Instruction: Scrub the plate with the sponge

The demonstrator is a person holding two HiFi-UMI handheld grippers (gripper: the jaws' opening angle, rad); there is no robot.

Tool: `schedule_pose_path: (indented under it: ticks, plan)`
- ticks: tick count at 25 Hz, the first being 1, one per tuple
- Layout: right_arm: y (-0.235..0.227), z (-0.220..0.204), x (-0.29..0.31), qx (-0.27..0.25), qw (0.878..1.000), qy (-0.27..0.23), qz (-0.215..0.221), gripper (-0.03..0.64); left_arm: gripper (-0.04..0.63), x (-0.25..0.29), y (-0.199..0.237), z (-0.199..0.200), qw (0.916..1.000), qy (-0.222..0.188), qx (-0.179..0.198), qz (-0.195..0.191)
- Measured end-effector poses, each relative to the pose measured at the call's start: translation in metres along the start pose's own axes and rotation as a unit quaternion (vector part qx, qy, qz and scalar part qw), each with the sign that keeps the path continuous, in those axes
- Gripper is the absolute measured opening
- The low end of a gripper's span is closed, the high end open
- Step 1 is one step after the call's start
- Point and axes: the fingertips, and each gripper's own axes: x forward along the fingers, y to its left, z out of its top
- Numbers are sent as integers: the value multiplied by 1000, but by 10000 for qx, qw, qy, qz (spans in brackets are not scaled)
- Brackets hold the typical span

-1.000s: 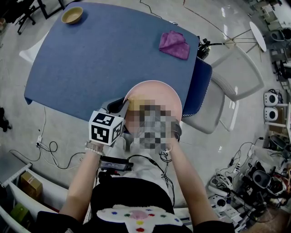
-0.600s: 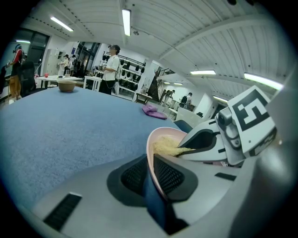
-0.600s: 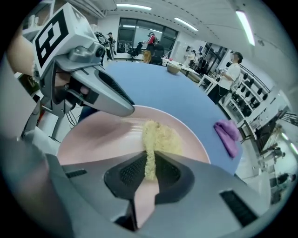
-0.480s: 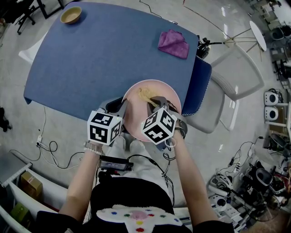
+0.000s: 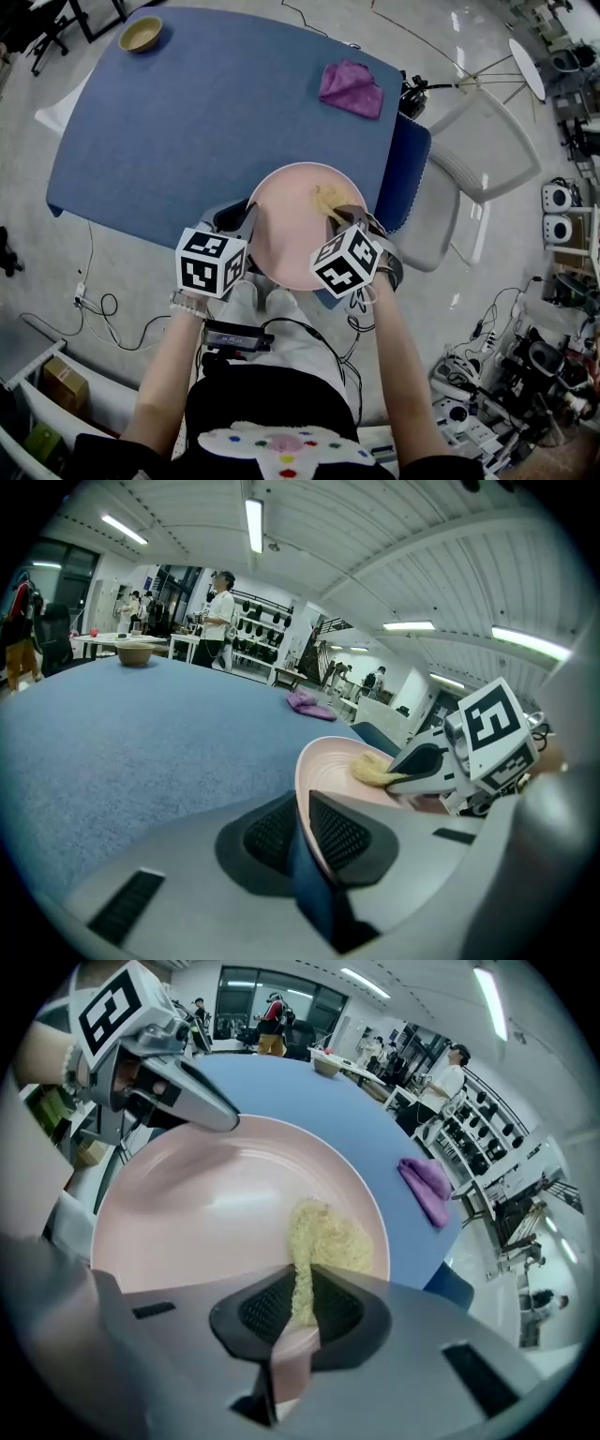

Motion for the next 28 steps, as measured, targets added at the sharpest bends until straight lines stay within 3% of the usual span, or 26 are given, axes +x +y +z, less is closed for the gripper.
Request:
schedule_pose_path:
  ticks: [9, 16, 23, 28]
  plan:
    - [28, -28, -16, -483, 9967, 404, 511, 43, 49, 0, 0, 1, 10000, -7, -5, 15]
    - [69, -38, -34, -824, 9860, 531, 1349, 43, 49, 1, -1, 1, 10000, -11, -11, 27]
    - [103, -28, -44, -1095, 9728, 412, 2000, 43, 48, 0, 0, 1, 10000, -22, -27, 38]
    - [122, -11, -45, -1281, 9663, 153, 2226, 43, 46, 0, 0, 1, 10000, -42, -59, 53]
